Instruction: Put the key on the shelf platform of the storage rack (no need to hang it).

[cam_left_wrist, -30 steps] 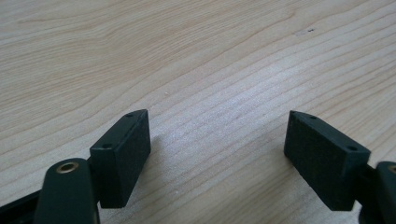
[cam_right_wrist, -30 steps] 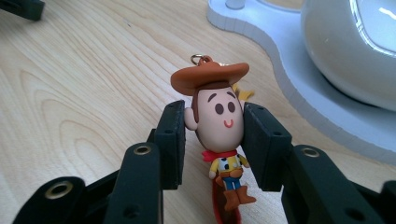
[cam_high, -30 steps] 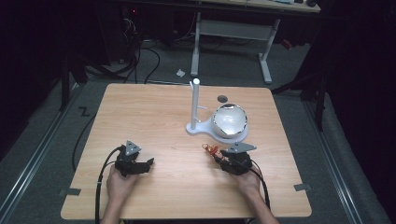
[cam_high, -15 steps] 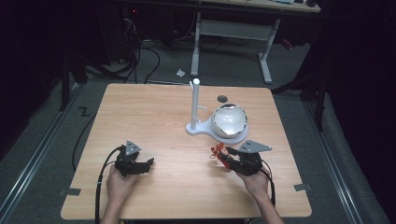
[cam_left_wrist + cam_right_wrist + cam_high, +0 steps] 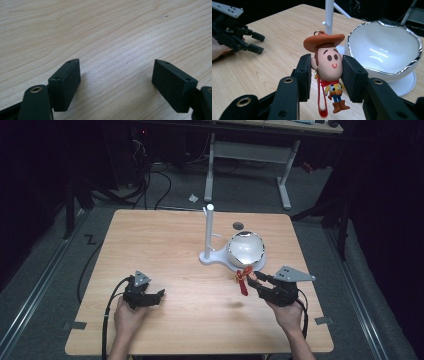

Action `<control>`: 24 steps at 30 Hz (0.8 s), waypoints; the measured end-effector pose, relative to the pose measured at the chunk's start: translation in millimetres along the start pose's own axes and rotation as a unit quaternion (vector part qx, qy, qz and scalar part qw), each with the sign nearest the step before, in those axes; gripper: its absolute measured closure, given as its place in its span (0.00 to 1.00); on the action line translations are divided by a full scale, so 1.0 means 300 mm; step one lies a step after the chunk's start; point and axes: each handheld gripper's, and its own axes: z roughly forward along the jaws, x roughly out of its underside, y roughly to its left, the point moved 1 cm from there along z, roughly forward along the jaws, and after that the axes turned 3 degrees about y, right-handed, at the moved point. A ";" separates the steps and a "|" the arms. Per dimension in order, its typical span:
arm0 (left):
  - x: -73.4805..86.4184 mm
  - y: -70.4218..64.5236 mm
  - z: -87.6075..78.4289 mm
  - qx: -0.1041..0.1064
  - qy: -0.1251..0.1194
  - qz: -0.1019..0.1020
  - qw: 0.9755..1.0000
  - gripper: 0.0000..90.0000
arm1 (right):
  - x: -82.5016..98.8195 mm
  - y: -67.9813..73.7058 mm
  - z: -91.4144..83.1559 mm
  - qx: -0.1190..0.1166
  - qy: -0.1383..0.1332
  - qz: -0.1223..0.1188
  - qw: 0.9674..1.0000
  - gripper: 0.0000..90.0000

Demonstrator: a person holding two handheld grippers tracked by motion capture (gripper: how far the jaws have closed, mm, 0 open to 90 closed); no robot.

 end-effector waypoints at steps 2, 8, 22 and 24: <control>0.000 0.000 0.000 0.000 0.000 0.000 1.000 0.26 | -0.008 -0.004 -0.024 0.005 -0.005 -0.002 1.000 0.68; 0.000 0.000 0.000 0.000 0.000 0.000 1.000 0.26 | -0.020 -0.022 -0.075 0.008 -0.021 0.008 1.000 0.68; 0.000 0.000 0.000 0.000 0.000 0.000 1.000 0.26 | -0.033 -0.078 -0.139 0.021 -0.036 0.027 0.999 0.68; 0.000 0.000 0.000 -0.001 0.000 0.001 1.000 0.26 | -0.040 -0.087 -0.140 0.020 -0.038 0.032 0.999 0.68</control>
